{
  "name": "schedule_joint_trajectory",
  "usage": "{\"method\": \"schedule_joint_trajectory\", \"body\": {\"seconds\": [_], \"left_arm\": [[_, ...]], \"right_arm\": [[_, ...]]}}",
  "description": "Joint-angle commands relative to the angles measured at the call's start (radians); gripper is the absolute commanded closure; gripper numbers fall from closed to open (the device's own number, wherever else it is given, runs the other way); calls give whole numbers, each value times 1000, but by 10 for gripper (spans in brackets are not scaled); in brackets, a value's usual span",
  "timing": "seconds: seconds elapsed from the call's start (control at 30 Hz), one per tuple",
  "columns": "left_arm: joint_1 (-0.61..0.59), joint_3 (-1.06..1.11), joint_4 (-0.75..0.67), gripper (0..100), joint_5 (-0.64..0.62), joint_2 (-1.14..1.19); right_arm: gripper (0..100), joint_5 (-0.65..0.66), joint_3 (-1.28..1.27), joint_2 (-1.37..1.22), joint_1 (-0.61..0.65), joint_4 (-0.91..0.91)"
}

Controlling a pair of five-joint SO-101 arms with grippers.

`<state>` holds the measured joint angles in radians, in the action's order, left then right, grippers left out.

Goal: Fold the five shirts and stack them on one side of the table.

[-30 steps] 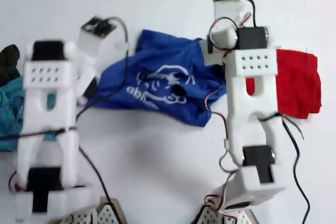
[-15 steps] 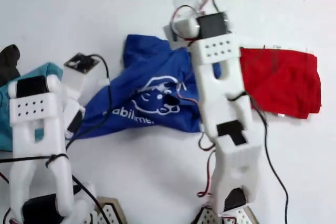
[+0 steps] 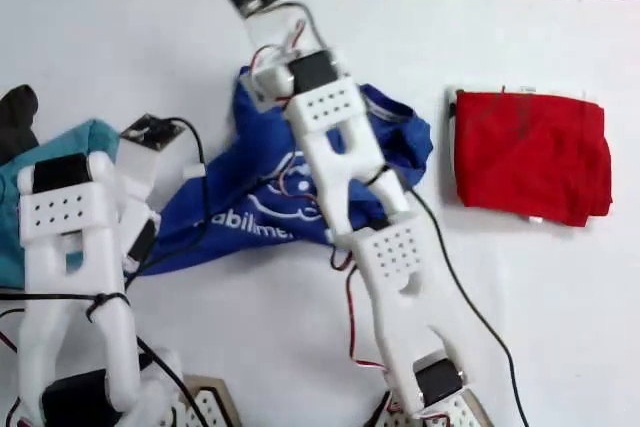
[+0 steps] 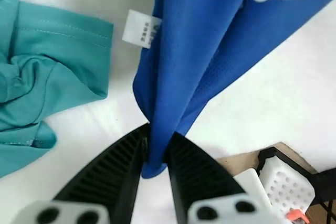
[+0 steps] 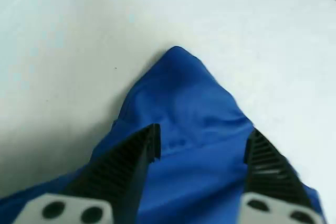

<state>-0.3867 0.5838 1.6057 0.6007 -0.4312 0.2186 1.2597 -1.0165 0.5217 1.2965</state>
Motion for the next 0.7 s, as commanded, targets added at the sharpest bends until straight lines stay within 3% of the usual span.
{"method": "schedule_joint_trajectory", "body": {"seconds": [0.0,0.33,0.67], "left_arm": [[-12,-7,3,972,-3,-35],[-12,-5,3,972,-3,-35],[-12,-8,3,972,-5,-35]], "right_arm": [[740,-9,51,-53,4,-102],[740,-9,74,-173,5,-245],[740,-8,74,-294,13,-246]]}}
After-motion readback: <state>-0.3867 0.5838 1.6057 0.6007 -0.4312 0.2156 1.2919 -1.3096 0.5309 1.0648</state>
